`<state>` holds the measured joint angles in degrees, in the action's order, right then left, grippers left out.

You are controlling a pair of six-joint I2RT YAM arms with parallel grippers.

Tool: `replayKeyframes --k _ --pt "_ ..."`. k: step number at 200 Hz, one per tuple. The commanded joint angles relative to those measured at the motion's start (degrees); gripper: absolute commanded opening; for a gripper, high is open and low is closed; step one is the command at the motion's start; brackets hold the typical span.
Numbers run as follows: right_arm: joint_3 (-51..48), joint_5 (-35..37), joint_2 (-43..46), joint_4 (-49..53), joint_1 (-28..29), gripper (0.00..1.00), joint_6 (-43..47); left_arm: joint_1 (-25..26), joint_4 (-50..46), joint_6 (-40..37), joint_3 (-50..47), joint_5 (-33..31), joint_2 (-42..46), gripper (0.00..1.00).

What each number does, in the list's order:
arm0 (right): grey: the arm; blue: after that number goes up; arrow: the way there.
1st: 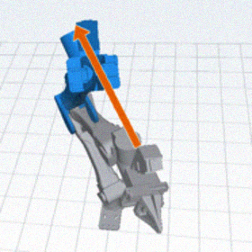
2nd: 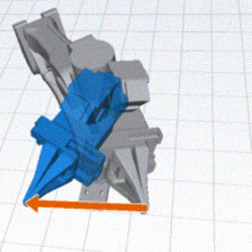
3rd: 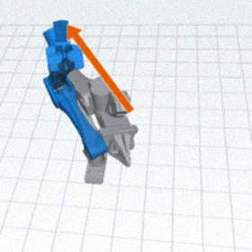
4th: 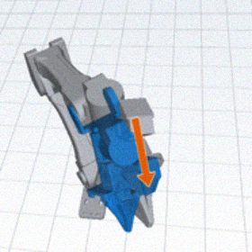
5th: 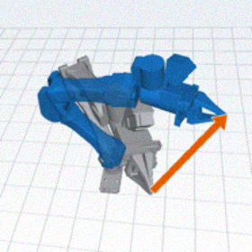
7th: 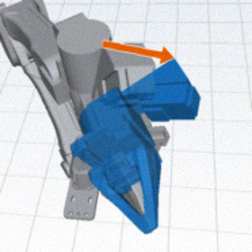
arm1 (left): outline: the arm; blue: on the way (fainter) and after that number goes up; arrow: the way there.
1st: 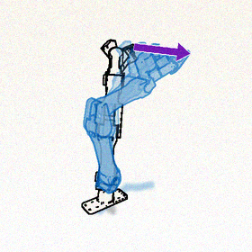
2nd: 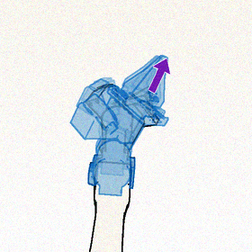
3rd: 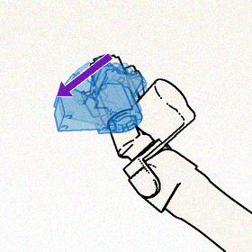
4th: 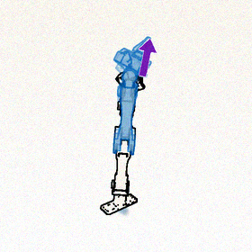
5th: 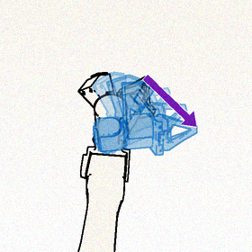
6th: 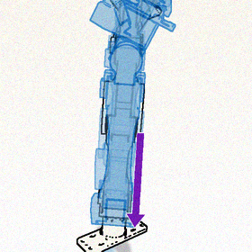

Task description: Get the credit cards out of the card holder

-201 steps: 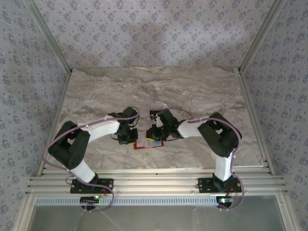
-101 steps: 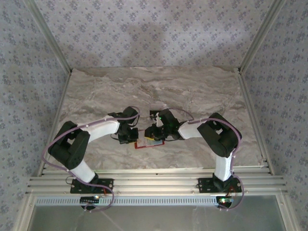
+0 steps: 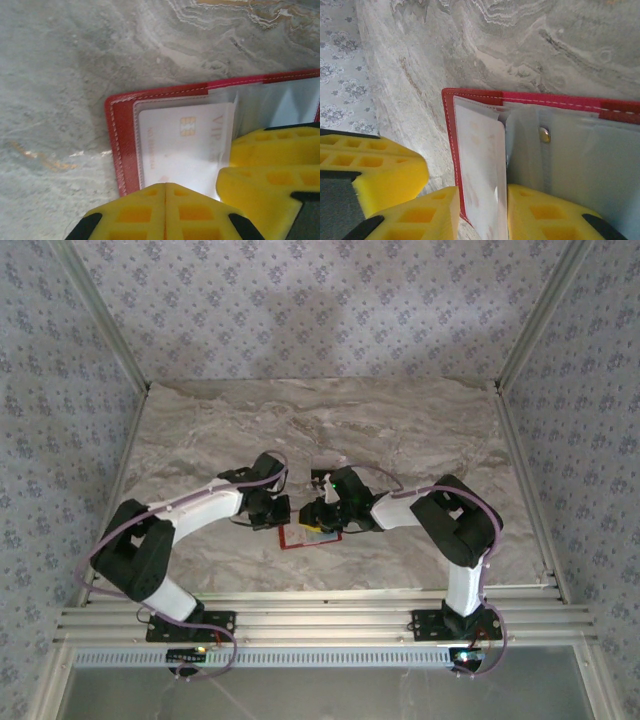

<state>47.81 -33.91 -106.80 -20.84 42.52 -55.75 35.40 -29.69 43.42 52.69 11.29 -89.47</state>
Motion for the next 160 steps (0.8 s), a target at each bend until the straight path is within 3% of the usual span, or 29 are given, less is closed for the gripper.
replayKeyframes --k 1,160 --pt "-0.37 -0.98 0.61 0.98 0.01 0.32 -0.19 -0.37 2.25 1.45 -0.77 2.46 -1.90 0.07" --pt "1.77 -5.73 -0.25 -0.53 1.60 0.37 0.18 -1.18 2.40 0.17 -4.06 2.16 -4.51 0.06"
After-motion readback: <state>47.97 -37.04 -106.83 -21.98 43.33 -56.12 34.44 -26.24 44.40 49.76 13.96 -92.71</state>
